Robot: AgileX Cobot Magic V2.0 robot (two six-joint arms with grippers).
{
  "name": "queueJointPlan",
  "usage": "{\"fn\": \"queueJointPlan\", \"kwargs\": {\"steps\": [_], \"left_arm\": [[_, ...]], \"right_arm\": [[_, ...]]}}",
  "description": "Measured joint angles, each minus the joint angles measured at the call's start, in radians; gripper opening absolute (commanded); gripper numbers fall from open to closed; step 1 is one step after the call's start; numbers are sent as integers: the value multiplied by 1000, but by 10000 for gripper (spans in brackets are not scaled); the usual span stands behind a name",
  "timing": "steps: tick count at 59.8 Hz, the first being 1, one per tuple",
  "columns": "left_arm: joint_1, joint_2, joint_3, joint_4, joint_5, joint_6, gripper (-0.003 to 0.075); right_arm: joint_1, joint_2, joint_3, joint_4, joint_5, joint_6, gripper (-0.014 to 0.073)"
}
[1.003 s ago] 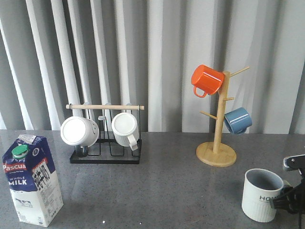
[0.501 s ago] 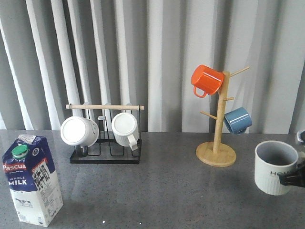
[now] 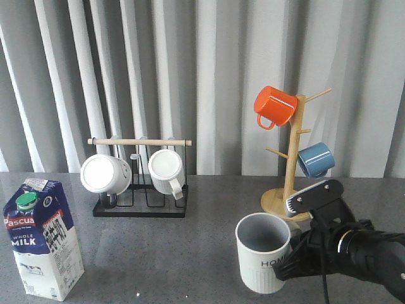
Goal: Place milk next to cup
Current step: 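Grasp the white HOME mug by its handle with the right gripper, then slide the white mug toward the table center and release it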
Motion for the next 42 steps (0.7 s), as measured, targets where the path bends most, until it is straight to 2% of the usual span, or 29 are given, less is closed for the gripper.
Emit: {"fn": "queueJointPlan", "kwargs": {"steps": [17,42], "left_arm": [[0,0,0,0,1,0,472],[0,0,0,0,19,0,472]], "right_arm": [[1,88,0,46,-1,9,34],[1,93,0,72,46,-2,300]]}}
